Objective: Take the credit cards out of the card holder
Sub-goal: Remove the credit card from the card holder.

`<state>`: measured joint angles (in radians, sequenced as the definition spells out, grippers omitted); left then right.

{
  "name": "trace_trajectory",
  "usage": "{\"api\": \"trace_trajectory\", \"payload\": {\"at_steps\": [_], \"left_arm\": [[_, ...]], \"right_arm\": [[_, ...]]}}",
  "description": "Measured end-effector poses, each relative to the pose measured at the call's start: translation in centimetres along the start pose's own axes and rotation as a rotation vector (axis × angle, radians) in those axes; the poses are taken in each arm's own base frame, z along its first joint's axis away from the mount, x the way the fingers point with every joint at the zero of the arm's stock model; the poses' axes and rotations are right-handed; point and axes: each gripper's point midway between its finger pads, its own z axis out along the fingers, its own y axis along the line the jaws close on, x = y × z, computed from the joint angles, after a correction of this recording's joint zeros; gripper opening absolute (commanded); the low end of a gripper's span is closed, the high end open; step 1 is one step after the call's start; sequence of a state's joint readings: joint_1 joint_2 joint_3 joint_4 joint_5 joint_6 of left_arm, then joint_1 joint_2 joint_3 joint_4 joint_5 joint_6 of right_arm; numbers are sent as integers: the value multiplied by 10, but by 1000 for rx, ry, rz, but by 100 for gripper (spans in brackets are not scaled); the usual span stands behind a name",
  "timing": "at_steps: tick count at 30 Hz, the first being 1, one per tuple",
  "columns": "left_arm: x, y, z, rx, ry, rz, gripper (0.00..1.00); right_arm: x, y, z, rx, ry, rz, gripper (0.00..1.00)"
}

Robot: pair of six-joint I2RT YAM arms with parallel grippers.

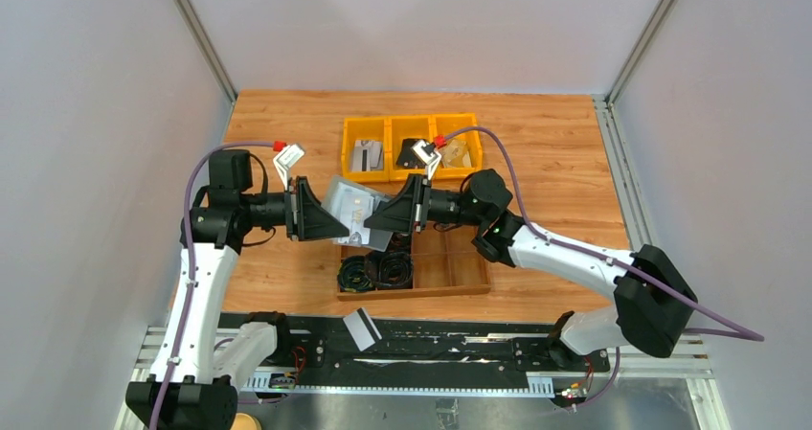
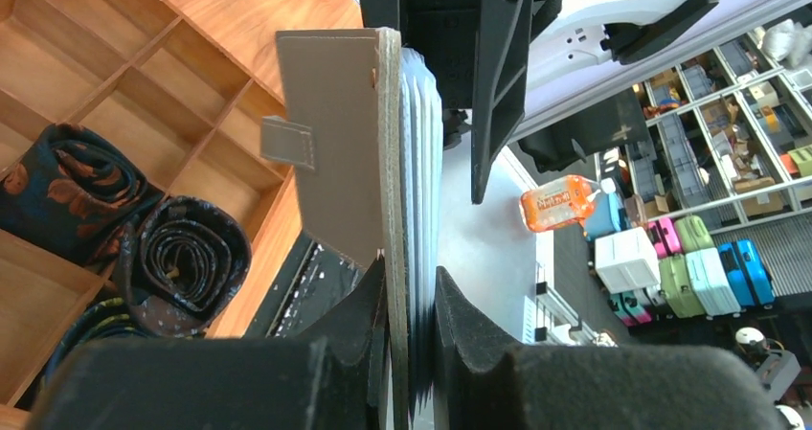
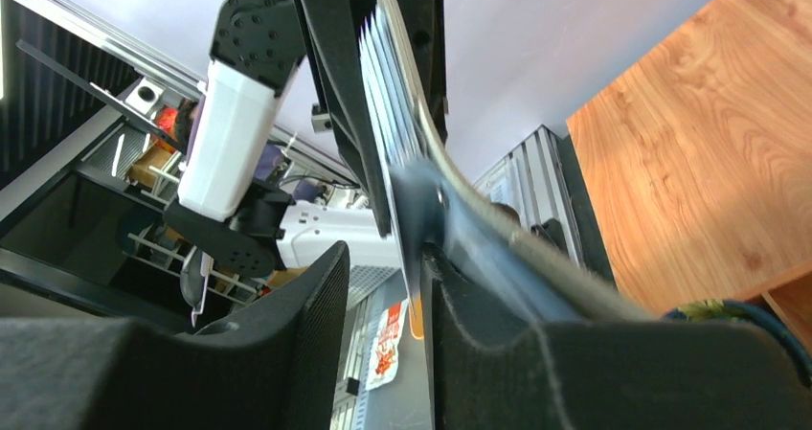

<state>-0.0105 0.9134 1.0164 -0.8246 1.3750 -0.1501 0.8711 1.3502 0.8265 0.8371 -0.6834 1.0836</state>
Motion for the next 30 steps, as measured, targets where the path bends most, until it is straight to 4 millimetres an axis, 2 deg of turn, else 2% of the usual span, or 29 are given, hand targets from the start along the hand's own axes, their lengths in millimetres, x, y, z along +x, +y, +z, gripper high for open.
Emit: {"api": "trace_trajectory", "payload": {"at_steps": [3,6,11,13,17,22,25,28,30], "left_arm": [[0,-1,0,2,-1,4,6],[-3,-5,-1,-1,-6,23,6],[-5,-8,-2,-1,-8,31,5],[-5,-8,-2,1,-7,31,5],[-6,-10,-1,2,-5,34,4],[-8,-12,-2,3,-6,43,4],[-9,-12,-2,2,-7,43,6],[-9,-12,-2,1,-7,42,12],[-9,-12,-2,-1,-8,42,13]], "right_arm": [[-8,3,7,-11,-10,-9,11],[-9,0,10,-14,-14,15,5],[-10,3,7,-53,-52,26,7],[-9,4,4,-68,-69,33,13],[-6,5,-1,-95,-91,45,15],[-9,11,-2,-120,-102,39,11],[-9,11,-2,-120,-102,39,0],[-10,12,-1,-120,-100,38,0],[-10,12,-1,-118,-99,40,0]]}}
